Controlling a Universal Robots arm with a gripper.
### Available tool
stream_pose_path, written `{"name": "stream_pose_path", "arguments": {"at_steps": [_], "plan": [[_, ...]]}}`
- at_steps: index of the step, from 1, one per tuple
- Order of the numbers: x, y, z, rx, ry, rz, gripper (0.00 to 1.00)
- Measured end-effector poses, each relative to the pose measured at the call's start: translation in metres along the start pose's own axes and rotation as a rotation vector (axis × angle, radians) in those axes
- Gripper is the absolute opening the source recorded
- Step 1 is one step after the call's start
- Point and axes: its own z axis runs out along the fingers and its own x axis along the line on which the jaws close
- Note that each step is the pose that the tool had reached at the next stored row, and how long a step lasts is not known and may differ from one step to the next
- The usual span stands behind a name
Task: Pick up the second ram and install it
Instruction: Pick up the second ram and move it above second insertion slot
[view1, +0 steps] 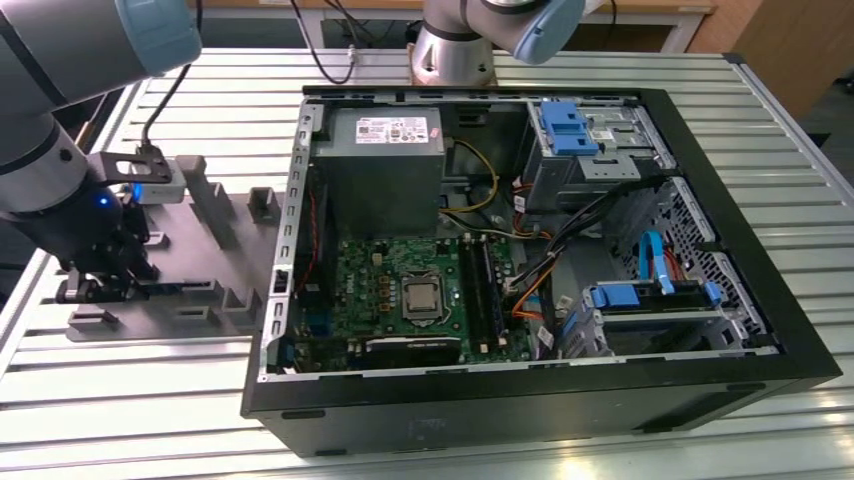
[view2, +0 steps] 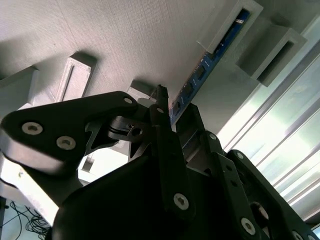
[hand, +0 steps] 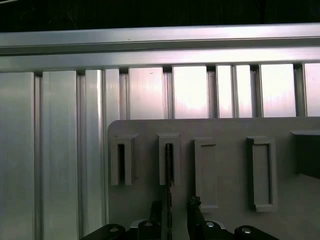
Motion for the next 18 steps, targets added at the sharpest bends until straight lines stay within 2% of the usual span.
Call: {"name": "stream_pose_path", "arguments": {"at_steps": [5,6,18], "plan": [[0.0000,-0.0001,0.0008,0.0001,-0.0001,0.000,0.33],[0.0000,-0.0001,0.0010,0.0001,-0.0001,0.000,0.25],[0.0011,-0.0002,0.0035,0.0005,0.0050,0.000,0.25]]}}
